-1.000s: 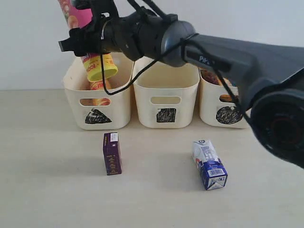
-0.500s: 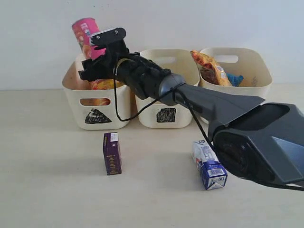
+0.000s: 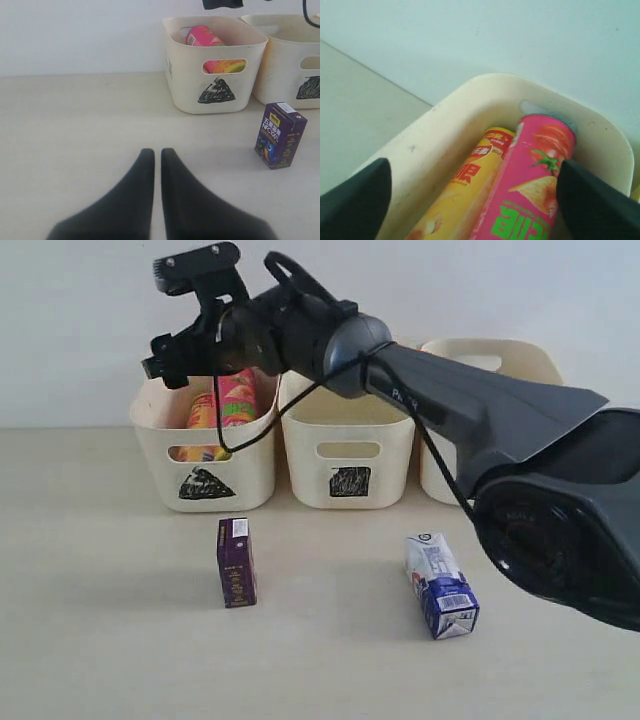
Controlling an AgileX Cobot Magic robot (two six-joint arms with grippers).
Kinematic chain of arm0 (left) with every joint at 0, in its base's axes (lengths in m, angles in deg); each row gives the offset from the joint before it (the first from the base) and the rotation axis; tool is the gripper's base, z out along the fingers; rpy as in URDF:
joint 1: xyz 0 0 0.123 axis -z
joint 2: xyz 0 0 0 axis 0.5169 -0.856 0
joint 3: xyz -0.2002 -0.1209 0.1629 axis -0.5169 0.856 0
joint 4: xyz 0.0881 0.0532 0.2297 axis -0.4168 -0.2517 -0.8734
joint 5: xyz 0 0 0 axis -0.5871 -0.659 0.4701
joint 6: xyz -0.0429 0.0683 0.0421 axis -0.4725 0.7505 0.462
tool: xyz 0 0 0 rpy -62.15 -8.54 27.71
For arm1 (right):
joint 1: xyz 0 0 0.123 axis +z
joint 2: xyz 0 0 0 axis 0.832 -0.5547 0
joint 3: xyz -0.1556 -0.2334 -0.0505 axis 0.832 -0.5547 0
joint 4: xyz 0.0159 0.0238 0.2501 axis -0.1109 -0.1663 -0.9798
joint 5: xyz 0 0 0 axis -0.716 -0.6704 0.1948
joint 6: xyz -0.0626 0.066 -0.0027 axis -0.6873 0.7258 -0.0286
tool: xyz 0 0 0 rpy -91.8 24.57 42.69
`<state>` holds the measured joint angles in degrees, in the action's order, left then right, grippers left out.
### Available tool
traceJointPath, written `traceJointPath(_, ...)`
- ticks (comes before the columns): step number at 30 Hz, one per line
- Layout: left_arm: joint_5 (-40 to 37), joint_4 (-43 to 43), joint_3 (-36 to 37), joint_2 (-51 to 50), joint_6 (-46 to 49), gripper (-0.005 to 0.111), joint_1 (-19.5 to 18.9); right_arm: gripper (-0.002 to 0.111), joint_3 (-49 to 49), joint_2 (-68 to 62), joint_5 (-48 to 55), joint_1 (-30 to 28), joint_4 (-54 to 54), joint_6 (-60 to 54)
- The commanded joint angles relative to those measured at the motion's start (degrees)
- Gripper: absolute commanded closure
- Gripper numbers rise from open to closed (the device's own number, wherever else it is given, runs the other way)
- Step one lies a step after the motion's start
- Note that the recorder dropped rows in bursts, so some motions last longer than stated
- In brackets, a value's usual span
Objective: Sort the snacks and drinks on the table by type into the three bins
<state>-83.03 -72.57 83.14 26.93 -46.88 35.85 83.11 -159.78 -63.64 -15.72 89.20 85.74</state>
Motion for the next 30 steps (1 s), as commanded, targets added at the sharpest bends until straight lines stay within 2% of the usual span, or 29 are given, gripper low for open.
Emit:
traceJointPath(1,0.41,-0.02,-0.21,0.14,-0.53,0.103,-0.11,0.051,0.31,3.41,9.85,1.41,0.03,-1.0)
traceJointPath(7,0.41,-0.02,-0.21,0.14,-0.53,0.103,-0.11,0.108,0.31,5.82,24.91,3.09,0.13,-1.11)
traceJointPath(14,0.41,-0.02,-0.21,0.14,-0.53,0.103,-0.11,0.107,0.31,7.73,44.1,4.09,-2.33,-4.45)
traceJointPath(23,0.41,-0.02,-0.21,0.14,-0.53,0.103,-0.11,0.106,-0.38,8.22,44.54,3.98,-16.88,-3.91)
traceJointPath(26,0.41,-0.02,-0.21,0.14,-0.53,0.103,-0.11,0.093,-0.38,8.1,44.54,3.98,-17.22,-2.61)
traceJointPath(29,0.41,-0.02,-0.21,0.14,-0.53,0.103,-0.11,0.063,-0.38,8.1,44.54,3.98,-19.0,-1.42)
traceJointPath(30,0.41,-0.02,-0.21,0.14,-0.53,0.103,-0.11,0.05,-0.38,8.1,44.54,3.98,-20.7,-1.43)
